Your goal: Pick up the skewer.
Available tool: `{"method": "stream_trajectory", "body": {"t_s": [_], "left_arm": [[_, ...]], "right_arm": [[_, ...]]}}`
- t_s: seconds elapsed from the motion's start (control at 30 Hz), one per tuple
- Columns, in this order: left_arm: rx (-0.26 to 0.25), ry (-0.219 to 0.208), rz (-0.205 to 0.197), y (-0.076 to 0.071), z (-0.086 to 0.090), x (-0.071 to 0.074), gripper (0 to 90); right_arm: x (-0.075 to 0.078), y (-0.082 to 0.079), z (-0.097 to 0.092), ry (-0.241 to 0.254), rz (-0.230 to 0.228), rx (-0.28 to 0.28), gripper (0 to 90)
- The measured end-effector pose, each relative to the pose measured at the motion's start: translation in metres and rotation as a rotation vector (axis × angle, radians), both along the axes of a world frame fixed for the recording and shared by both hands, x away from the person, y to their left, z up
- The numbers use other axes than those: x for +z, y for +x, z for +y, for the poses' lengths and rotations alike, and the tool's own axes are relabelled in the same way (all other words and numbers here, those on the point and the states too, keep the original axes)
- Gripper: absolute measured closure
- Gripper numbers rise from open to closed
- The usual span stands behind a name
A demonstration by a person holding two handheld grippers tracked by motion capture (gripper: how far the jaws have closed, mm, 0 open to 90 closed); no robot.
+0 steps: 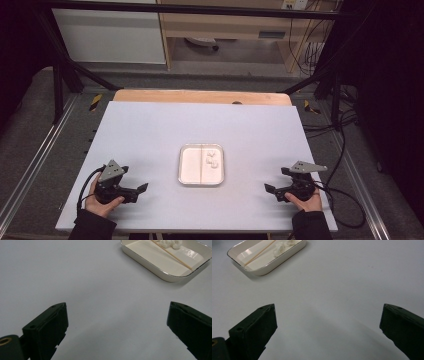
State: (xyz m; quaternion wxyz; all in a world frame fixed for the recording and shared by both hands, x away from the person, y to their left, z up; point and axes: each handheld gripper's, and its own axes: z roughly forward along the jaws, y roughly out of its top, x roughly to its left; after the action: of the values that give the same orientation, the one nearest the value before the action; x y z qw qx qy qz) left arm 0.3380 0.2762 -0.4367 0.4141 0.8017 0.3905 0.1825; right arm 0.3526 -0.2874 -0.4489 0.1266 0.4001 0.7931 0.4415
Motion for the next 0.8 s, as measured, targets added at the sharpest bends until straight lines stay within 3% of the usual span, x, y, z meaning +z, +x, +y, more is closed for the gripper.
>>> {"method": "stream_trajectory", "body": {"t_s": [0.37,0.5,0.63,0.67,0.7,0.77,0.8], "left_arm": [[0.005,-0.006,0.006,0.0,-0.009,0.007,5.9],[-0.005,-0.009,0.005,0.0,-0.021,0.014,13.1],[-0.028,-0.011,0.009,0.003,-0.04,0.022,22.8],[-0.033,-0.012,0.012,0.004,-0.044,0.023,29.5],[-0.041,-0.016,0.017,0.005,-0.049,0.025,29.5],[-0.056,-0.026,0.028,0.006,-0.058,0.026,38.2],[-0.067,-0.025,0.033,0.007,-0.063,0.027,47.4]], "right_arm": [[0.0,0.0,0.001,0.003,0.004,-0.008,2.0],[0.0,0.0,0.001,0.0,0.003,-0.011,2.0],[0.0,0.0,0.001,0.0,0.002,-0.011,2.0],[0.001,0.0,0.0,-0.001,0.004,-0.012,2.0],[0.001,0.0,0.0,-0.001,0.004,-0.012,2.0],[0.001,0.0,0.0,0.001,0.0,-0.012,2.0],[0.001,0.0,0.0,0.0,0.001,-0.012,2.1]]}}
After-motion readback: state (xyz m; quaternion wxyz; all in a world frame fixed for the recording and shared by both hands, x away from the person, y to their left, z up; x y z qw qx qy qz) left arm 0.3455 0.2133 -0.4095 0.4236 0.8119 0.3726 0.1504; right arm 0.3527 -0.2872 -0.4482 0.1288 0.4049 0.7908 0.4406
